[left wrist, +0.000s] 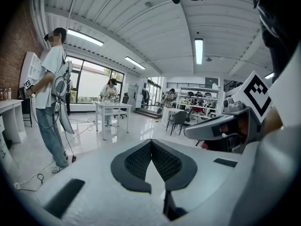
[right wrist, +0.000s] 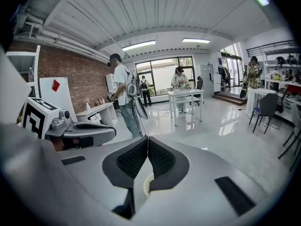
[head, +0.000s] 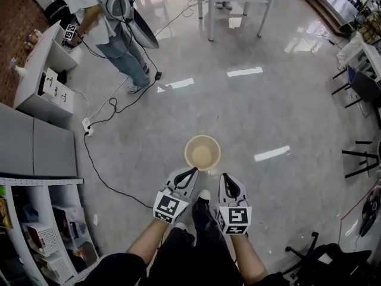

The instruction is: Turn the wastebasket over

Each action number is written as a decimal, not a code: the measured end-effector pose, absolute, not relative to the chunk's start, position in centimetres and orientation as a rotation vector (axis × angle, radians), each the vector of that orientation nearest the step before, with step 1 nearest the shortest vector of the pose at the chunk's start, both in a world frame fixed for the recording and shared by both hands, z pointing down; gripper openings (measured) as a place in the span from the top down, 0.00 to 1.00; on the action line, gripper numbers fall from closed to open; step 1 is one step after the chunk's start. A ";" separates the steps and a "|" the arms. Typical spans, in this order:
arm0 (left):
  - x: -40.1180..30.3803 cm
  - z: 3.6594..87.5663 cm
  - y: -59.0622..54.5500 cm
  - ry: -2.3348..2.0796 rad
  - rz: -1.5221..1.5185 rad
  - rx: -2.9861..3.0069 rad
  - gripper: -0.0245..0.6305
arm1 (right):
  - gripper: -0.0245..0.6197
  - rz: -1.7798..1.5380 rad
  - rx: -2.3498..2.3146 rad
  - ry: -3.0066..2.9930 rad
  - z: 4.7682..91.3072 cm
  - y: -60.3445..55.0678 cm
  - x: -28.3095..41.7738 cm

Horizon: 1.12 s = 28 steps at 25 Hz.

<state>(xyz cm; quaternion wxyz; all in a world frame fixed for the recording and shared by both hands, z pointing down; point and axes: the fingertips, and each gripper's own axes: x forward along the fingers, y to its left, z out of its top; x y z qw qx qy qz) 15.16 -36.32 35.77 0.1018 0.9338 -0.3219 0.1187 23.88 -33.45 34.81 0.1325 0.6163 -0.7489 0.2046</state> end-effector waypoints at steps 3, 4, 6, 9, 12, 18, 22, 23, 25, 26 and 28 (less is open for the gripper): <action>14.1 37.7 -36.9 -0.944 0.362 2.759 0.95 | 0.95 0.581 1.786 -2.166 36.3 -33.8 23.3; 13.9 38.4 -36.9 -0.942 0.361 2.760 0.95 | 0.95 0.577 1.786 -2.162 36.9 -33.9 23.3; 13.7 40.2 -36.7 -0.937 0.365 2.764 0.95 | 0.95 0.566 1.791 -2.152 38.4 -33.7 23.4; 13.1 42.6 -36.1 -0.943 0.363 2.767 0.95 | 0.95 0.548 1.802 -2.143 40.6 -33.0 23.3; 12.2 44.9 -35.7 -0.970 0.336 2.767 0.95 | 0.95 0.531 1.801 -2.160 43.0 -32.4 22.5; 11.1 50.6 -35.1 -1.001 0.278 2.786 0.95 | 0.95 0.454 1.808 -2.197 48.9 -32.1 21.1; 10.0 55.1 -35.0 -1.023 0.252 2.786 0.95 | 0.95 0.411 1.806 -2.227 53.1 -32.6 19.8; 9.8 56.4 -35.2 -1.027 0.246 2.789 0.95 | 0.95 0.403 1.807 -2.231 54.4 -32.9 19.7; 9.5 58.7 -35.7 -1.044 0.232 2.793 0.95 | 0.95 0.387 1.809 -2.241 57.1 -33.6 19.5; 9.3 60.0 -35.8 -1.050 0.229 2.798 0.95 | 0.95 0.381 1.809 -2.245 58.4 -33.9 19.5; 9.1 63.0 -35.9 -1.055 0.226 2.806 0.95 | 0.95 0.373 1.815 -2.252 61.1 -34.2 19.6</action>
